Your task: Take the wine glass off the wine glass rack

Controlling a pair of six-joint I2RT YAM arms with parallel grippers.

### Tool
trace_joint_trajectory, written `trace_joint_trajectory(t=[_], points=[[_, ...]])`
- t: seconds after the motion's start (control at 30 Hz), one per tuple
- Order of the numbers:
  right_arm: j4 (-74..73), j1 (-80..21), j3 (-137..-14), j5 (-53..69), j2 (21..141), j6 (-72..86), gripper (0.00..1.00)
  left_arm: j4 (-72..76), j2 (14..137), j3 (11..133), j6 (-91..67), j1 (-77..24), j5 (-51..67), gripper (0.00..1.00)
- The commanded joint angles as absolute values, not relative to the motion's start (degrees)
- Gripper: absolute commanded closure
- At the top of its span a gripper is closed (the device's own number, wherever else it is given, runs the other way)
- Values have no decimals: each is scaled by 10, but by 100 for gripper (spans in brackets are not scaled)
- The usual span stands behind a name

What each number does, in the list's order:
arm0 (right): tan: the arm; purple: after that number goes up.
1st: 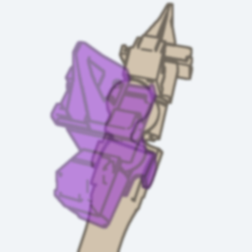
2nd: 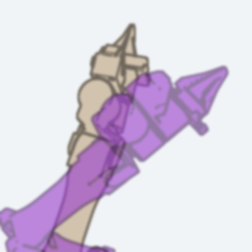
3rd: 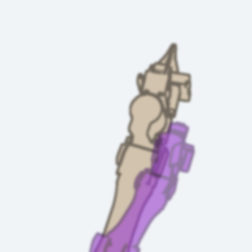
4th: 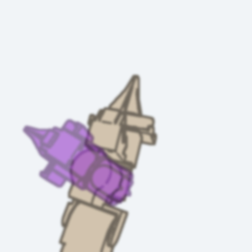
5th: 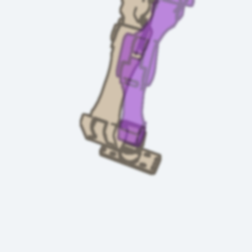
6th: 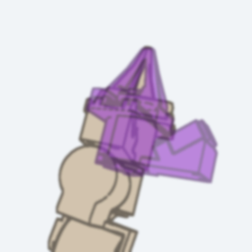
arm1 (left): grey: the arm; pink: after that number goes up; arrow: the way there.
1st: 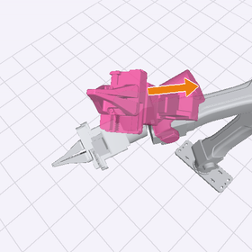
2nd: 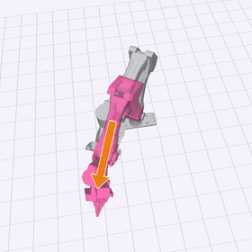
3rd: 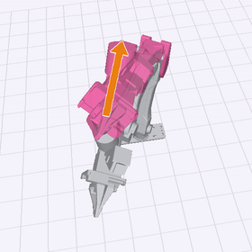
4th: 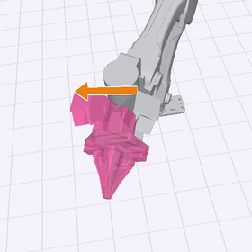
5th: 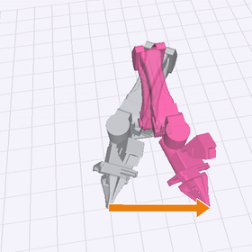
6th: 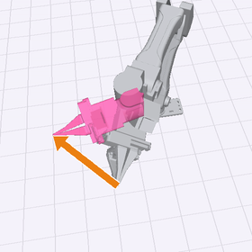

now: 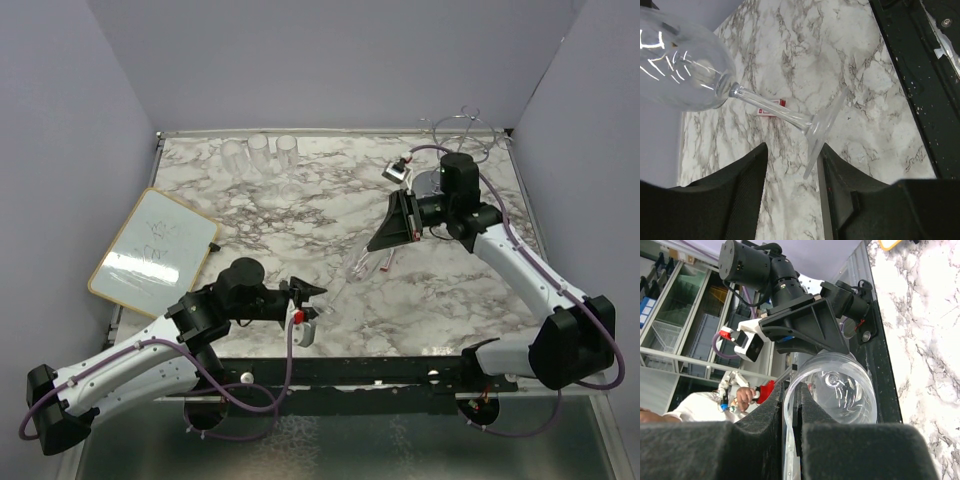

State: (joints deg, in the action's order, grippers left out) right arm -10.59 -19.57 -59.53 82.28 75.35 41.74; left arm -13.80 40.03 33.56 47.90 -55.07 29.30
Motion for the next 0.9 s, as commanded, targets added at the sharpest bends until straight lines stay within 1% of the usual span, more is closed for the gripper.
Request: trace_joint_trajectory(t=[0.0, 0.03, 0.1, 0.17, 0.2, 0.23, 0.4, 0.57, 0.7, 0.87], points=[[-196, -203, -624, 819, 754, 346, 99, -111, 396, 334, 463, -546, 241, 52], [-223, -203, -634, 809, 759, 322, 99, -112, 395, 334, 462, -546, 241, 49], [-263, -201, -649, 787, 771, 286, 99, -112, 394, 334, 459, -546, 242, 31], [-278, -198, -655, 777, 779, 268, 99, -114, 392, 333, 458, -546, 243, 16], [-284, -196, -657, 772, 782, 260, 99, -114, 390, 333, 459, -546, 241, 5], [-289, -193, -661, 761, 783, 251, 99, -113, 388, 332, 458, -546, 240, 2], [-315, -179, -688, 682, 786, 214, 99, -107, 384, 328, 454, -546, 239, 1], [-361, -177, -714, 544, 798, 165, 99, -46, 360, 317, 422, -545, 228, 1], [-356, -176, -722, 438, 800, 149, 99, 9, 341, 306, 389, -544, 192, 1], [-307, -177, -717, 402, 798, 157, 99, 55, 339, 300, 370, -540, 149, 1]])
